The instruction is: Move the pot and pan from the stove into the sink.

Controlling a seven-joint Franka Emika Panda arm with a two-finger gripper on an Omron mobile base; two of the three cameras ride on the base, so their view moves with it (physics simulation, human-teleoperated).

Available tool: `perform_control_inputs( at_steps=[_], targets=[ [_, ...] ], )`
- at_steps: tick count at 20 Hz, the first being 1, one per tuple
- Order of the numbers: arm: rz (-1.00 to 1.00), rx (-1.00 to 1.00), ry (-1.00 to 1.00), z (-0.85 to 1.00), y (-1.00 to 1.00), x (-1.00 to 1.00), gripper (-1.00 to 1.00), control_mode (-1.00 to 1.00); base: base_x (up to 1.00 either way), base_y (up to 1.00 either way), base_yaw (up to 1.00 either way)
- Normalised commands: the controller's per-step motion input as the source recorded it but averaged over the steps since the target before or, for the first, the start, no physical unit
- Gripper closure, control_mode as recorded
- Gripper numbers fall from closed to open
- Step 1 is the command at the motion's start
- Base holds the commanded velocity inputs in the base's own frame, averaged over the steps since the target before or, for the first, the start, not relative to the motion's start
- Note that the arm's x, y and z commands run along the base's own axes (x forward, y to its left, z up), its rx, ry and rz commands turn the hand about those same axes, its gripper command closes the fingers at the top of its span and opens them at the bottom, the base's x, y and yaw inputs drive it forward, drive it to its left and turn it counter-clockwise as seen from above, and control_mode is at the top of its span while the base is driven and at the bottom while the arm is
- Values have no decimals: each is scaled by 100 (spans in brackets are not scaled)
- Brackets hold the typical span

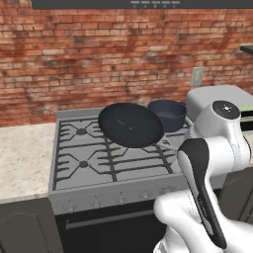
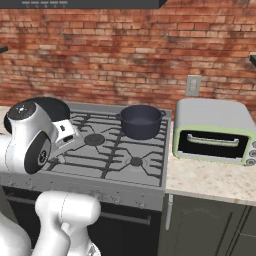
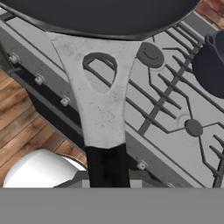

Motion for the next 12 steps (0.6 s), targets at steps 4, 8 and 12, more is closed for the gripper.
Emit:
perform_control_inputs(
  at_steps=[4,8,12],
  targets=[
    [0,0,0,0,0,0,100,-100,0,0,0],
    [0,0,0,0,0,0,100,100,-18,0,3],
    [0,0,0,0,0,0,100,100,-44,0,26]
  ],
)
